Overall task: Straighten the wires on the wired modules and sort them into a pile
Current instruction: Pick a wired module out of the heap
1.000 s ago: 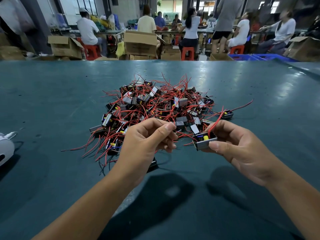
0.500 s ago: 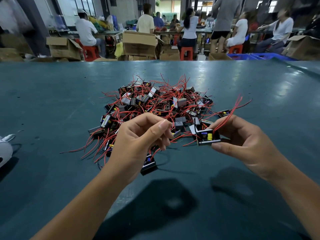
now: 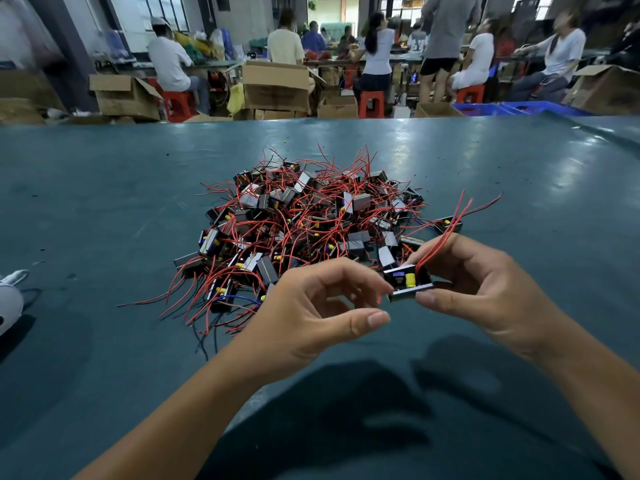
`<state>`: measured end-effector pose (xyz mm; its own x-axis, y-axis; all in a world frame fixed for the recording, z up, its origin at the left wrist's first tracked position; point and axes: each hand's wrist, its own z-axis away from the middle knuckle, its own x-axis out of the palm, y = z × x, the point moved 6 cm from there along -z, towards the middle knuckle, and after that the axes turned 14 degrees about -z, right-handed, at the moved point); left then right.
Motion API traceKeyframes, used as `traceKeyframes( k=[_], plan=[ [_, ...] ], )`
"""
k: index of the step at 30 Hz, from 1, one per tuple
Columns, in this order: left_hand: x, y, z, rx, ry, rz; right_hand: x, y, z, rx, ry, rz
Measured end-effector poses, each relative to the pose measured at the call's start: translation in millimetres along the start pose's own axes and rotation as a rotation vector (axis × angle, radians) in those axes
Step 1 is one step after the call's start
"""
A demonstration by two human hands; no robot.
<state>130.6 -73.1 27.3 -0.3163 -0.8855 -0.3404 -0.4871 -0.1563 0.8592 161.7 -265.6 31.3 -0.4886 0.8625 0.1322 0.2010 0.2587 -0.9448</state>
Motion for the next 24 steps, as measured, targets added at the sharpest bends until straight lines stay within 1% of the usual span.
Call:
traceKeyframes(
  k=[2,3,6,7,8,10,13,15,17,18,19,21,22,23,24],
  plan=[
    [0.8,1.9,-1.0,0.018,-0.008,-0.112,-2.0,3.2,-0.3,0.052,-0.02,0.035],
    [1.0,3.3,-1.3,0.048,-0.015,-0.221,-2.9,6.6,-0.2,0.108,-0.051,0.065],
    [14.8,7.4,2.8,0.251,-0.108,-0.751,-5.4,23.3,4.8,0.331,-0.192,0.189],
    [23.1,7.7,5.1,0.316,-0.158,-0.906,-7.7,28.9,6.5,0.389,-0.211,0.241],
    [30.2,6.9,7.2,0.358,-0.2,-0.999,-10.1,33.5,7.5,0.426,-0.218,0.302],
    [37.9,3.8,9.6,0.362,-0.241,-1.034,-14.0,38.5,6.8,0.443,-0.224,0.46],
    [39.4,2.0,8.4,0.315,-0.238,-1.005,-21.9,38.0,6.6,0.462,-0.214,0.634],
    [38.0,2.2,7.1,0.303,-0.221,-0.995,-36.5,29.1,5.5,0.447,-0.111,0.729],
    [36.9,2.1,6.3,0.297,-0.205,-0.98,-48.7,10.6,2.3,0.318,0.015,0.811],
    [36.4,1.4,6.0,0.289,-0.199,-0.972,-49.5,1.8,1.4,0.246,0.037,0.748],
    [36.0,0.7,5.8,0.279,-0.195,-0.961,-45.9,-4.2,1.3,0.204,0.011,0.606],
    [35.4,-1.4,5.8,0.261,-0.193,-0.923,-27.1,-5.4,5.7,0.239,-0.162,0.33],
    [35.2,-2.5,5.9,0.253,-0.197,-0.898,-17.9,-0.9,8.7,0.283,-0.248,0.283],
    [35.1,-3.3,5.6,0.244,-0.205,-0.875,-11.0,5.1,10.9,0.317,-0.306,0.29],
    [34.7,-3.7,5.1,0.236,-0.214,-0.856,-6.4,10.0,10.6,0.321,-0.328,0.326]
  ],
)
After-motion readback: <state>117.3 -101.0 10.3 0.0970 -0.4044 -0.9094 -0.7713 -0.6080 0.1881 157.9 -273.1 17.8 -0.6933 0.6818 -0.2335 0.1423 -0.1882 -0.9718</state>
